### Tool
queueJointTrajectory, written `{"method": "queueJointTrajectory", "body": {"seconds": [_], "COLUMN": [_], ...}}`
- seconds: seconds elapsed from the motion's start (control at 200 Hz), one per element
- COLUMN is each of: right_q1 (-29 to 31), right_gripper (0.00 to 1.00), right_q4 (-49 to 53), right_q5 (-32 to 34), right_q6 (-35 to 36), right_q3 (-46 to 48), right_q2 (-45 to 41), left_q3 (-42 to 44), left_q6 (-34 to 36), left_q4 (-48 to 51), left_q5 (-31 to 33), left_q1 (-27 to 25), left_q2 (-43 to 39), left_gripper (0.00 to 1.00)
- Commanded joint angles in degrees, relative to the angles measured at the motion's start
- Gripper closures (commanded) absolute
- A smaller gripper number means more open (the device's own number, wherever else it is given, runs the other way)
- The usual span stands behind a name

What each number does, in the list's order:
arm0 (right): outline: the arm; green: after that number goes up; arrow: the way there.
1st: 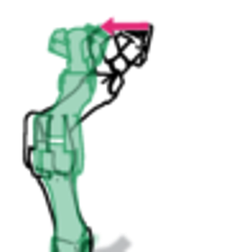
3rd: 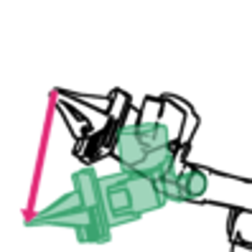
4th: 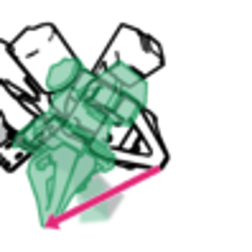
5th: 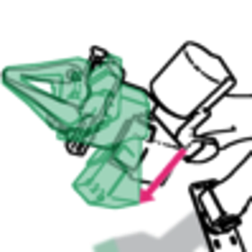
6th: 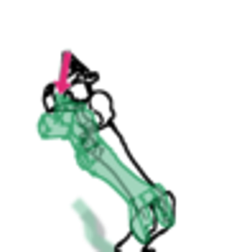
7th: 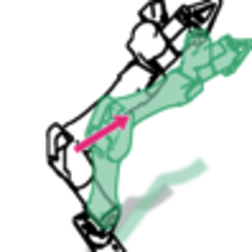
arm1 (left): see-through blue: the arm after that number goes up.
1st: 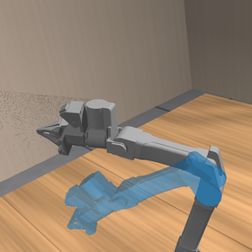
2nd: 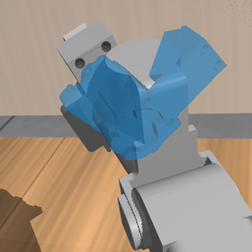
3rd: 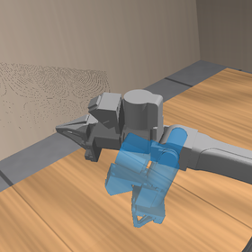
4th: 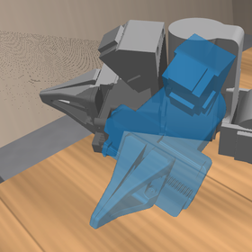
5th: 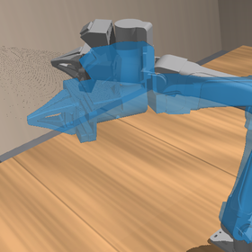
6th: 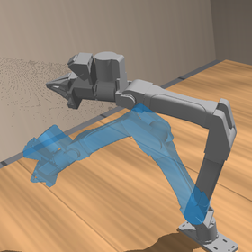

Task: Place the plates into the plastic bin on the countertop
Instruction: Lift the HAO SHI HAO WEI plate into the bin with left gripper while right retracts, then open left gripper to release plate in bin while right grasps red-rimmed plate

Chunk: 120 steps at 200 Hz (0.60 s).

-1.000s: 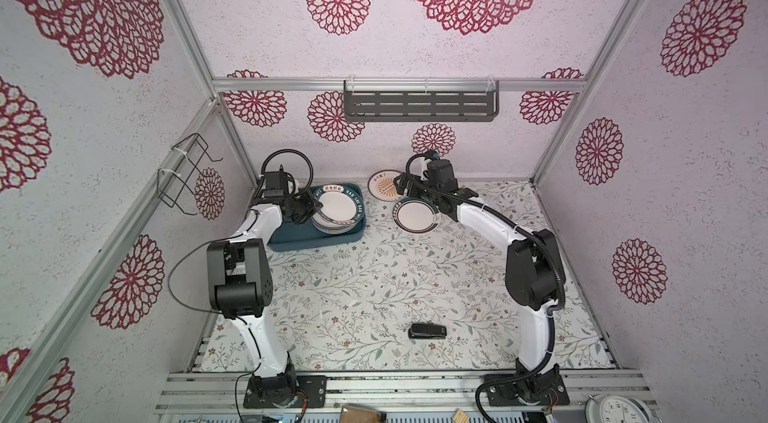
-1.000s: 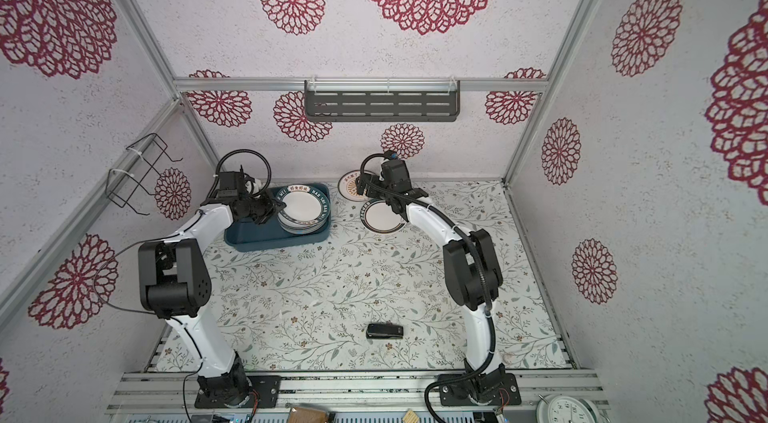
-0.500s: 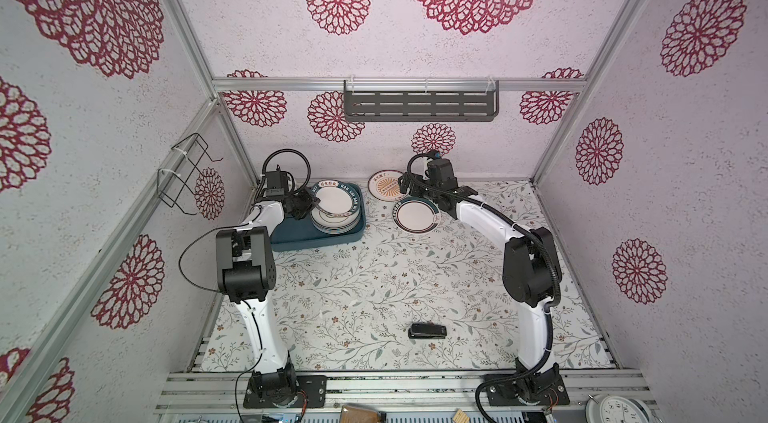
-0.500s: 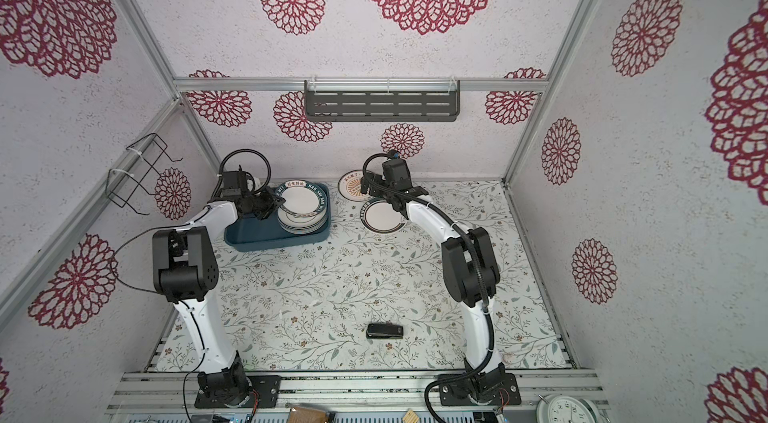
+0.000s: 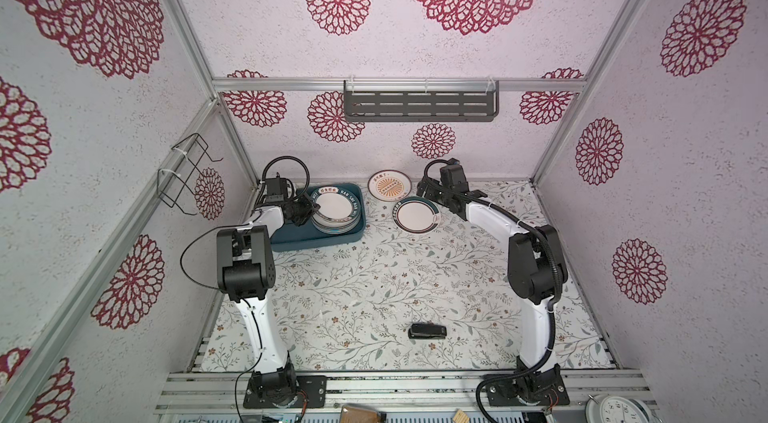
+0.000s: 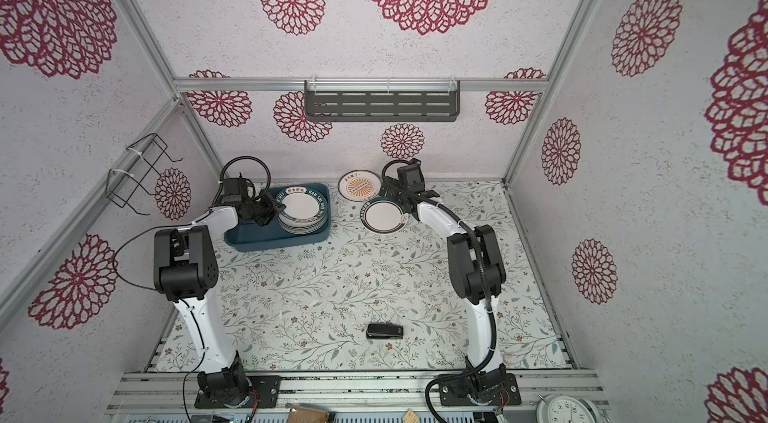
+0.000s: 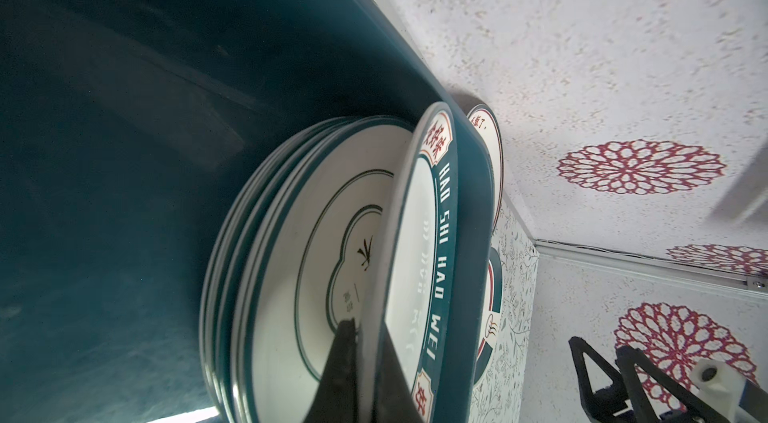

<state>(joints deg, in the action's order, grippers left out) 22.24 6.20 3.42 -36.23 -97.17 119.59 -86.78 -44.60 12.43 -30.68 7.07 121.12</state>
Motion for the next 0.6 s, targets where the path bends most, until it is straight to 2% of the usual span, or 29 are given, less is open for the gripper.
{"method": "queueJointTrajectory", "body": {"seconds": [0.0,0.05,0.235,0.28,0.325,0.4,0.435,0.595], "right_q1": [-0.44,-0.57,-1.23,-1.32,-1.42,-1.59,-1.63,-1.75], "right_gripper": [0.01,0.01,0.01,0.01,0.01,0.01,0.01,0.01], "right_q4": [1.50,2.43,5.39,5.85,6.57,8.74,10.37,13.79], "right_q5": [2.54,3.06,3.68,3.61,3.53,3.27,3.76,5.02], "right_q6": [-3.94,-4.61,-6.70,-6.86,-6.92,-6.76,-6.62,-6.22], "right_q3": [-0.59,-0.57,-0.31,-0.17,-0.24,-0.93,-1.42,-1.45], "right_q2": [-0.13,0.18,1.17,1.30,1.56,2.41,2.78,3.44], "left_q3": [-1.71,-2.13,-4.81,-4.93,-5.06,-4.84,-4.80,-6.49], "left_q6": [0.68,0.81,3.65,4.05,4.32,4.92,5.17,7.43], "left_q4": [-0.04,0.40,6.03,6.78,7.72,8.77,9.42,14.12], "left_q5": [-0.69,-0.54,-0.35,-0.68,-0.80,-0.95,-0.47,1.77], "left_q1": [-0.13,-0.15,-0.33,-0.31,-0.39,-0.39,-0.39,-0.39], "left_q2": [1.39,1.41,2.10,2.02,1.79,1.14,0.64,-0.01], "left_gripper": [0.84,0.79,0.74,0.67,0.55,0.46,0.39,0.26]}}
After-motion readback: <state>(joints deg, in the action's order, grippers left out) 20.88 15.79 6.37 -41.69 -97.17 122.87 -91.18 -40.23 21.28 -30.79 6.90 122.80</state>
